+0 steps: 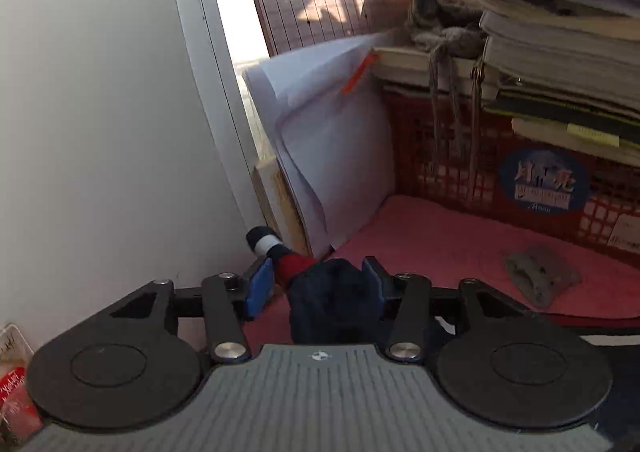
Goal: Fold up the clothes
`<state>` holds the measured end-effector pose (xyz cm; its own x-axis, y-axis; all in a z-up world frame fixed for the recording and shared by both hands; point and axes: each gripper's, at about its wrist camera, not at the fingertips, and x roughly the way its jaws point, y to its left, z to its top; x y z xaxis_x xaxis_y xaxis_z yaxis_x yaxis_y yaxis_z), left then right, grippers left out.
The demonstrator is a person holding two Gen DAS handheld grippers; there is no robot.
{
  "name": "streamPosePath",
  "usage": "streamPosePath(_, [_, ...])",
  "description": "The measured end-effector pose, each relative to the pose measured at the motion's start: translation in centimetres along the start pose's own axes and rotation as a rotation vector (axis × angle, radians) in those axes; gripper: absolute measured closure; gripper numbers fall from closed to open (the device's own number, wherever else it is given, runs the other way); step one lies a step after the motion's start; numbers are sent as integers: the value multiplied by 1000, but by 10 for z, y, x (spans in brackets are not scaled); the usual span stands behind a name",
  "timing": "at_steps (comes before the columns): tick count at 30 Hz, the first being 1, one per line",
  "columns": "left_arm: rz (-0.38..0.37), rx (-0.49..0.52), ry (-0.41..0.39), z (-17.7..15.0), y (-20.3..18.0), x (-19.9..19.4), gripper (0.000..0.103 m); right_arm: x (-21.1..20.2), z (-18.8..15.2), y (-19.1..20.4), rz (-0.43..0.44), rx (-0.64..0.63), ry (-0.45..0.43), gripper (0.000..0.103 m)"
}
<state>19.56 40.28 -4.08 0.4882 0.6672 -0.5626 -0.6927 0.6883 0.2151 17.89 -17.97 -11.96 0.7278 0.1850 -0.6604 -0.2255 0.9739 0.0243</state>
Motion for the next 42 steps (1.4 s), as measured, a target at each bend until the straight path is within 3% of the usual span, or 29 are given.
streamPosePath(4, [20, -21, 4, -17, -5, -18, 28, 0, 0, 0, 0, 0, 1, 0])
streamPosePath(7, [23, -13, -63, -26, -14, -62, 27, 0, -1, 0, 0, 0, 1, 0])
streamPosePath(9, [-45, 51, -156, -43, -25, -104, 26, 0, -1, 0, 0, 0, 2, 0])
streamPosePath(13, [-321, 109, -286, -93, -44, -203, 18, -1, -1, 0, 1, 0, 2, 0])
streamPosePath(16, [-600, 164, -277, -138, -46, -266, 18, -11, 0, 2, -26, -21, 17, 3])
streamPosePath(18, [-759, 231, -269, -165, -39, -300, 17, -42, -4, -3, 12, -31, -6, 6])
streamPosePath(21, [-898, 342, -278, -197, -25, -335, 12, -111, -22, -13, 27, -86, -102, 5])
streamPosePath(24, [-968, 438, -245, -224, -13, -355, 11, -181, -53, -18, -13, -147, -168, 3])
streamPosePath(27, [-1008, 462, -155, -243, -5, -361, 9, -232, -92, -22, -37, -175, -138, 3])
streamPosePath(29, [-1025, 390, -36, -255, -1, -355, 7, -256, -116, -28, -50, -151, -98, 3])
streamPosePath(32, [-1036, 193, 181, -266, 3, -329, 7, -274, -148, -41, -75, -33, -24, 3])
streamPosePath(35, [-999, 31, 247, -269, 2, -316, 7, -282, -171, -49, -78, 82, 31, 6])
streamPosePath(37, [-958, -30, 258, -271, 0, -312, 24, -278, -179, -49, -52, 148, 53, 17])
streamPosePath(38, [-925, -13, 244, -272, -2, -314, 67, -276, -183, -48, -37, 180, 65, 22])
streamPosePath(39, [-892, 5, 229, -272, -5, -315, 91, -273, -184, -46, -22, 205, 70, 34])
streamPosePath(41, [-900, -50, 221, -266, 5, -314, 99, -272, -182, -39, -13, 234, 56, 41])
streamPosePath(42, [-910, -82, 206, -259, 13, -314, 99, -272, -181, -36, 4, 253, 50, 49])
